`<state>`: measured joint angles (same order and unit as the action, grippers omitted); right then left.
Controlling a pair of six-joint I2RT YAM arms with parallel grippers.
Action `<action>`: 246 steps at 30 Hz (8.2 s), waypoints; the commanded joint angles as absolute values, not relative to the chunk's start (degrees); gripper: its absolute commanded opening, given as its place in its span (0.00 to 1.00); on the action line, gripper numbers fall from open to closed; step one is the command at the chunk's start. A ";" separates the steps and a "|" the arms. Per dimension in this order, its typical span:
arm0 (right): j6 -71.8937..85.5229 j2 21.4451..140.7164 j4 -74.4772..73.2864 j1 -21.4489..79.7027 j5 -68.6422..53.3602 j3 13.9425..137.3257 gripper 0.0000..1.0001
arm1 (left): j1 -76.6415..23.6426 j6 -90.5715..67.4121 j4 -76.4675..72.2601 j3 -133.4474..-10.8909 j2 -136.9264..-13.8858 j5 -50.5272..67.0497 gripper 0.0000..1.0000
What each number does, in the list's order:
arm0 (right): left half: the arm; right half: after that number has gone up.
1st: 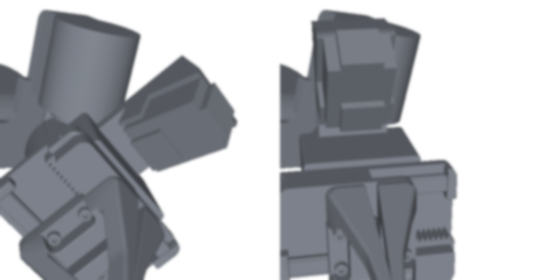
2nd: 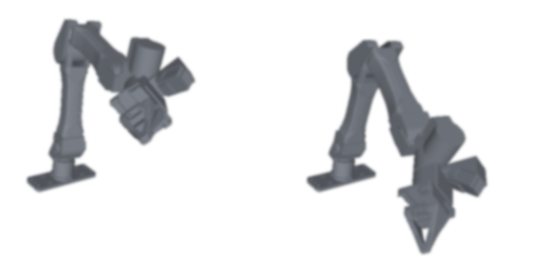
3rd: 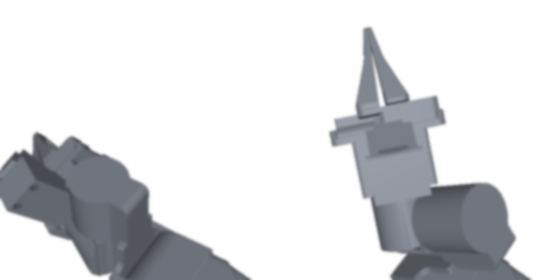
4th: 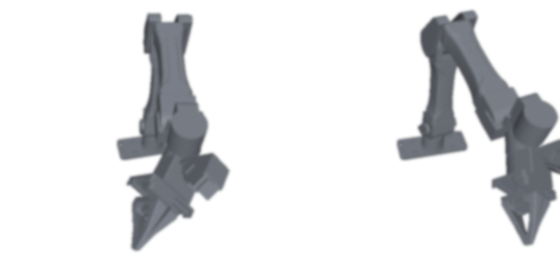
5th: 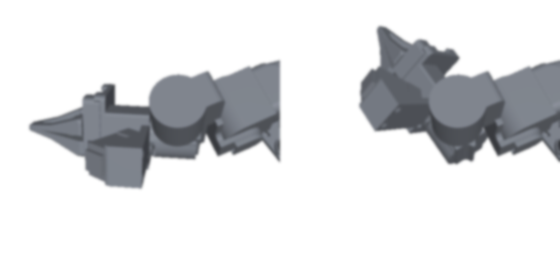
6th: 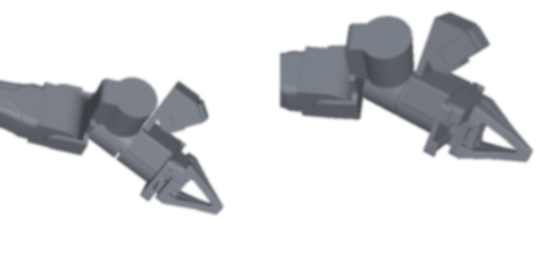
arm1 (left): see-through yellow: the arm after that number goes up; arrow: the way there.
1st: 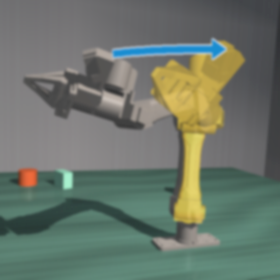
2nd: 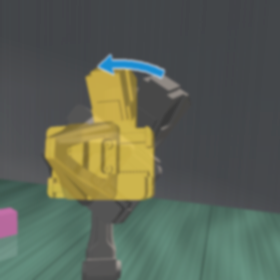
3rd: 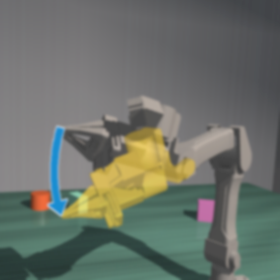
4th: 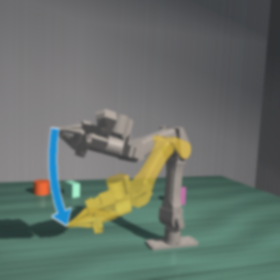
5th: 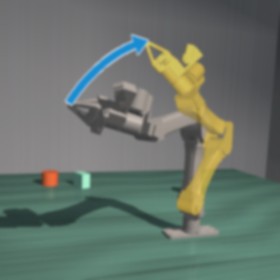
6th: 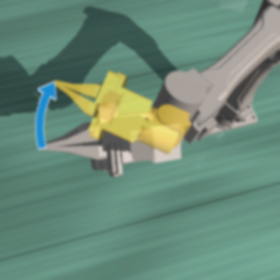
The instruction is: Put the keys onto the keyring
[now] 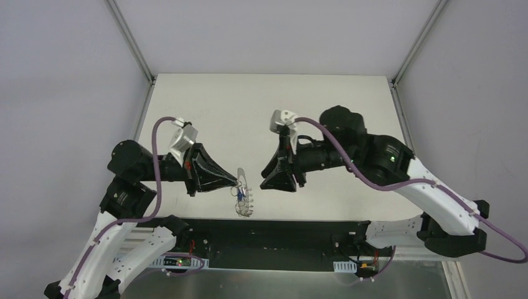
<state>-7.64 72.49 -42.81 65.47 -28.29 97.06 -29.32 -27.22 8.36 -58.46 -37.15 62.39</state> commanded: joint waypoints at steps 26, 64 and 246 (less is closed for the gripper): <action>-18.97 64.72 1.19 66.15 -28.91 82.61 0.40 | -29.82 -42.81 -62.05 -38.22 -29.57 36.63 0.00; -17.36 76.10 -2.05 66.19 -39.13 99.06 0.31 | -29.79 -47.10 -82.99 -34.29 -32.80 33.34 0.00; -17.62 70.55 -19.08 69.96 -30.27 91.08 0.00 | -29.79 -48.78 -26.32 -53.83 -30.70 51.19 0.32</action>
<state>-18.48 72.20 -15.35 69.91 -31.86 90.37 -29.32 -48.90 -39.33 -47.03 -28.23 44.60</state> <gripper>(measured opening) 0.012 0.346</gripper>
